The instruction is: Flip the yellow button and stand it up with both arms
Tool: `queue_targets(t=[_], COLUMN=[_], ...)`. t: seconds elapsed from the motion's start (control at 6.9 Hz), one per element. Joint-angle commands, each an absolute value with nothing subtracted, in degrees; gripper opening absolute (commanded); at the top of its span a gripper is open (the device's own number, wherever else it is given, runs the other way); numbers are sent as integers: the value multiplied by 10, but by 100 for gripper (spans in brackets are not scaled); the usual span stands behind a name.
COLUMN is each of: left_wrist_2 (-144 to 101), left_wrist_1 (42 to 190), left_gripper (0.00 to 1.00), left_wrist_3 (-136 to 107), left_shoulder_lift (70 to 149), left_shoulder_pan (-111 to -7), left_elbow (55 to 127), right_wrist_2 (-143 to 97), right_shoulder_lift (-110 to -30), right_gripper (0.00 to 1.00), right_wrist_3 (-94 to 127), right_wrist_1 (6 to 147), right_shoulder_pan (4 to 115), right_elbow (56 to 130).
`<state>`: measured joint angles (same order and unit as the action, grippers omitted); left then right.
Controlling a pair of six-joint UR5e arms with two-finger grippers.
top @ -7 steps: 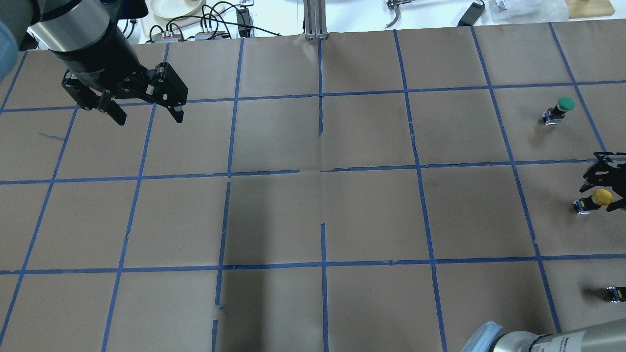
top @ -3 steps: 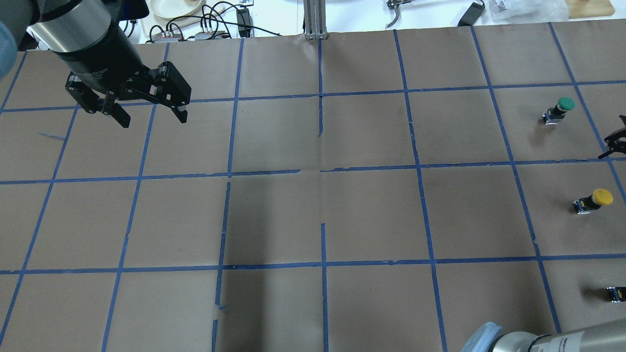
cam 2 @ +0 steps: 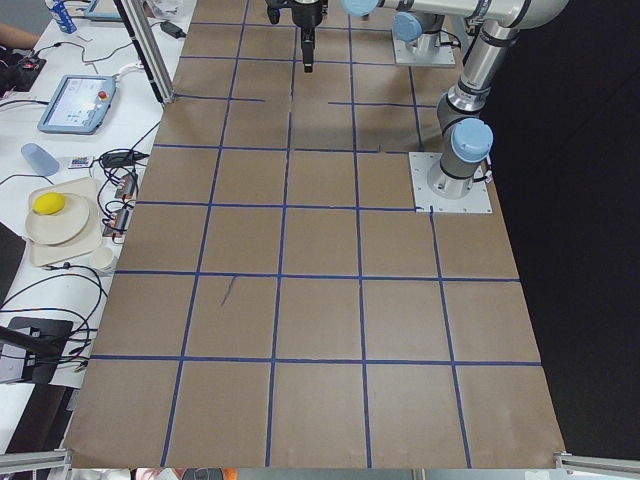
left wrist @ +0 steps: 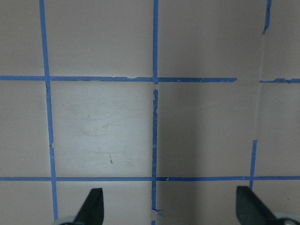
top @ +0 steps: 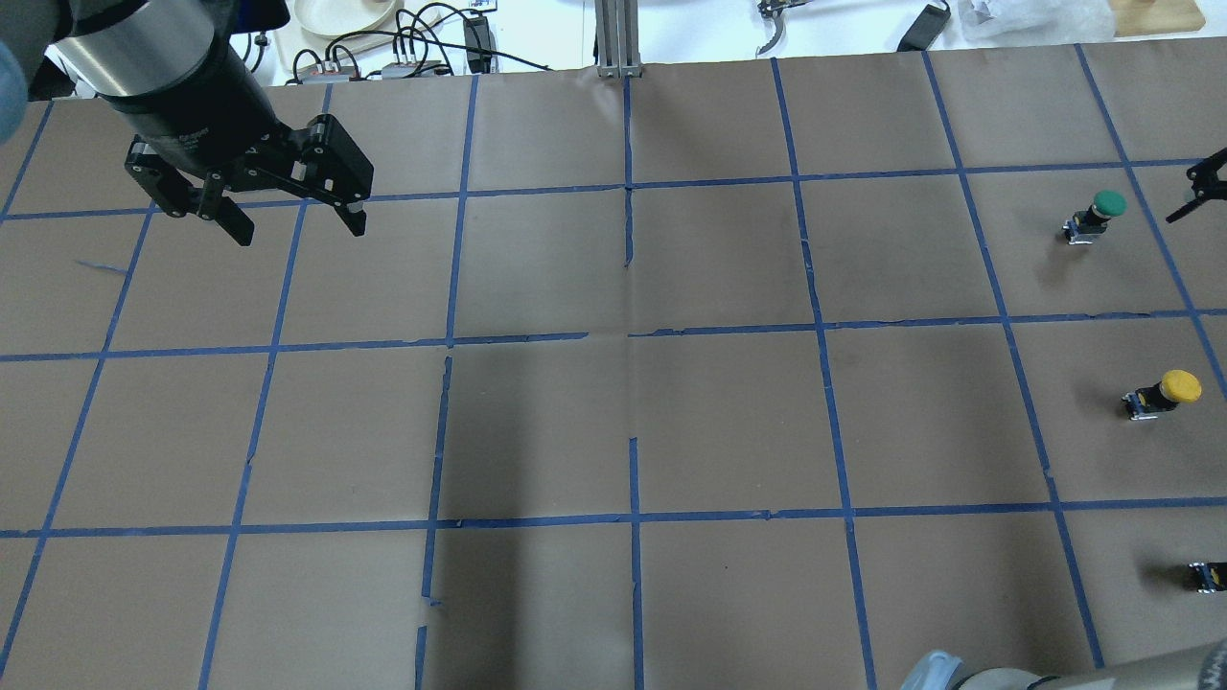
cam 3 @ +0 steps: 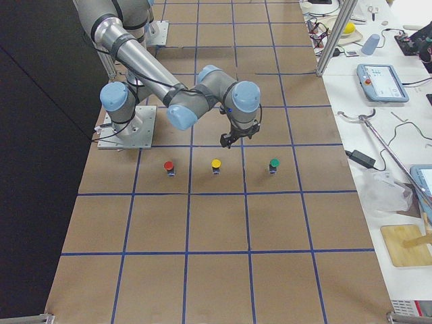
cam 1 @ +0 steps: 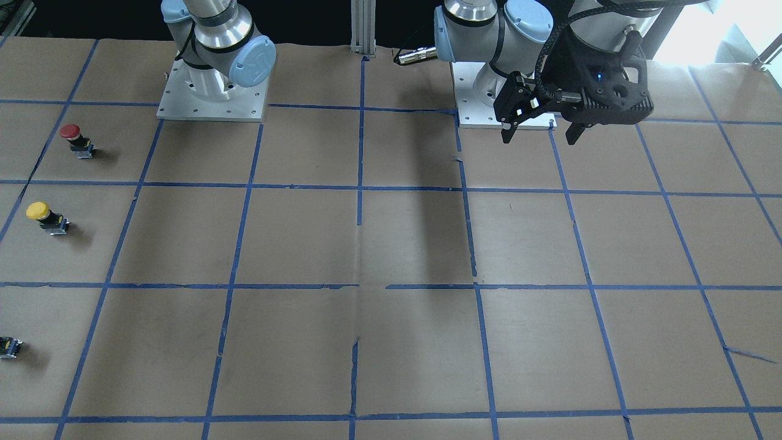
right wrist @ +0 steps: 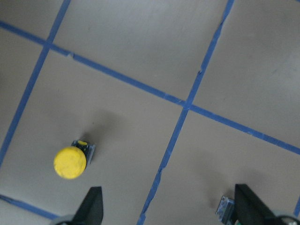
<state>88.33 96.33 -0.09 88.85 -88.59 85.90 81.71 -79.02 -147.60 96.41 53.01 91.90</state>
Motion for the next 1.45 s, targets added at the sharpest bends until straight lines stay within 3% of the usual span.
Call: queue_targets(t=[0.0, 0.72, 1.3], left_wrist_2=[883, 883, 883], left_wrist_1=[964, 964, 964], left_gripper=[100, 100, 100], left_wrist_3=[-2, -1, -1], left_shoulder_lift=[889, 889, 889], left_shoulder_pan=[-886, -886, -886], left_elbow=[859, 859, 859], right_wrist_2=[823, 816, 825], right_shoulder_lift=[-812, -808, -814], right_gripper=[100, 100, 100], right_wrist_3=[-1219, -933, -570], right_wrist_1=[888, 885, 882], right_shoulder_pan=[642, 811, 899], right_elbow=[854, 796, 790])
